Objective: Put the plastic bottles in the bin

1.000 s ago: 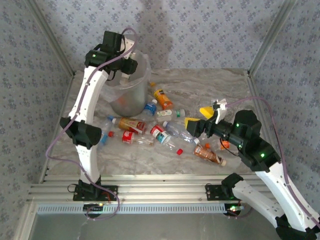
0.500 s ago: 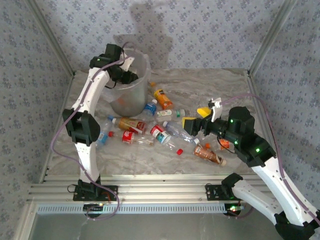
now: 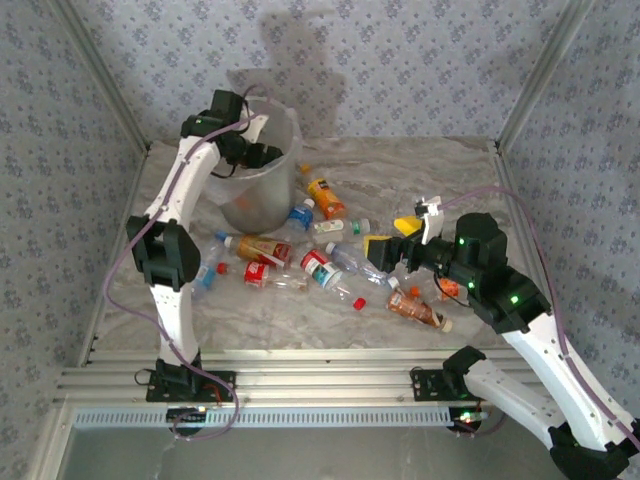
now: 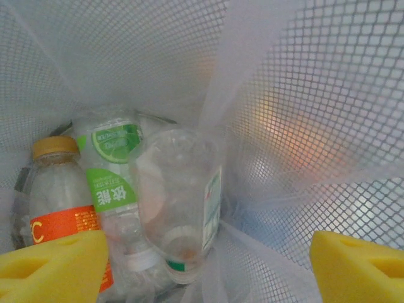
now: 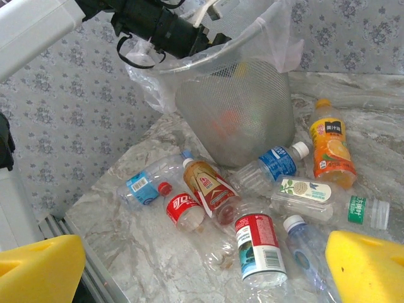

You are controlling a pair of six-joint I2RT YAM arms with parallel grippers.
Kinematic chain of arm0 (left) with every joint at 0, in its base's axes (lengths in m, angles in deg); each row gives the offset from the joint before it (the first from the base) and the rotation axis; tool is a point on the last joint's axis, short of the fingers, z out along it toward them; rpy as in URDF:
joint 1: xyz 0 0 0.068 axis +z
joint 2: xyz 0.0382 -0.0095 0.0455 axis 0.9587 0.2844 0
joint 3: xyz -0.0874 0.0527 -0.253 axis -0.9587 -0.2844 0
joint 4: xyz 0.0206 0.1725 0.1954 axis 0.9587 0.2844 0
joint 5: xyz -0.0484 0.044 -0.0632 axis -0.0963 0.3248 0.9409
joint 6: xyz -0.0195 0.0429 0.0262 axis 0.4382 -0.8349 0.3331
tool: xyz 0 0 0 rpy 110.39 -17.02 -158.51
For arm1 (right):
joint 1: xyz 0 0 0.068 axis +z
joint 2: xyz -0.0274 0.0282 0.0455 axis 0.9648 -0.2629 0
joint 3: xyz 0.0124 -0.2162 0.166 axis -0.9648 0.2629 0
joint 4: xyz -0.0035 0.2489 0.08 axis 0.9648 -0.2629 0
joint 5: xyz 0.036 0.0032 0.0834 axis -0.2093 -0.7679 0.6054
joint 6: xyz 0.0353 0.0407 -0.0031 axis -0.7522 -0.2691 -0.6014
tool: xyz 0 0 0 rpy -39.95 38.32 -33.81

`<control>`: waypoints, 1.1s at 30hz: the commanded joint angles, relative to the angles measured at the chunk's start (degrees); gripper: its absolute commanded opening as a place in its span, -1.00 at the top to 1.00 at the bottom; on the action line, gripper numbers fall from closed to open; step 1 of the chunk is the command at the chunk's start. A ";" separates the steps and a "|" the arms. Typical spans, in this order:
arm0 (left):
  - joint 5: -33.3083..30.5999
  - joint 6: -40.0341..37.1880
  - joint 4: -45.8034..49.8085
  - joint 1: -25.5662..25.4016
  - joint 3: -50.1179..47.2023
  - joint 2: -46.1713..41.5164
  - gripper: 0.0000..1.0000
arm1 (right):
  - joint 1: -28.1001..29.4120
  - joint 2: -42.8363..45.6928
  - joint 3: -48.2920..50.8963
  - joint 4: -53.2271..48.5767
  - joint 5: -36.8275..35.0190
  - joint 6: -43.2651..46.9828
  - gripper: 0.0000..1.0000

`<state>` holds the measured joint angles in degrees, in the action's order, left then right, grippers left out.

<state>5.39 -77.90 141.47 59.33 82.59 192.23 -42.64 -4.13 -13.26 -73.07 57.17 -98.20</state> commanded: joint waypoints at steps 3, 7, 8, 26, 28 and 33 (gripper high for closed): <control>2.39 2.86 -1.60 1.70 -0.90 -7.74 -0.70 | -0.25 -0.37 0.27 -4.65 -3.32 1.09 -1.00; 3.14 4.41 -4.13 2.15 -4.05 -13.11 -0.76 | -0.29 -0.96 1.49 -7.30 -5.47 0.09 -0.98; 3.23 4.84 -4.83 2.20 -5.07 -14.65 -0.78 | -0.30 -1.48 1.51 -8.30 -6.56 -0.17 -0.97; 14.76 19.54 -28.78 -7.29 -49.57 -52.33 -0.99 | 4.68 -12.98 4.57 -21.47 -14.27 -3.59 -0.56; 15.19 20.70 -30.80 -9.51 -53.69 -55.04 -0.99 | 5.39 -14.17 5.51 -22.85 -16.18 -5.59 -0.56; 15.82 24.17 -35.85 -13.55 -60.77 -58.81 -0.99 | 5.61 -15.71 9.41 -23.55 -20.01 -9.61 -0.70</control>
<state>19.10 -56.83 111.92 47.02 23.40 134.92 -37.39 -19.59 -5.65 -93.20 41.48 -104.30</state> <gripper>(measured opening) 0.995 0.840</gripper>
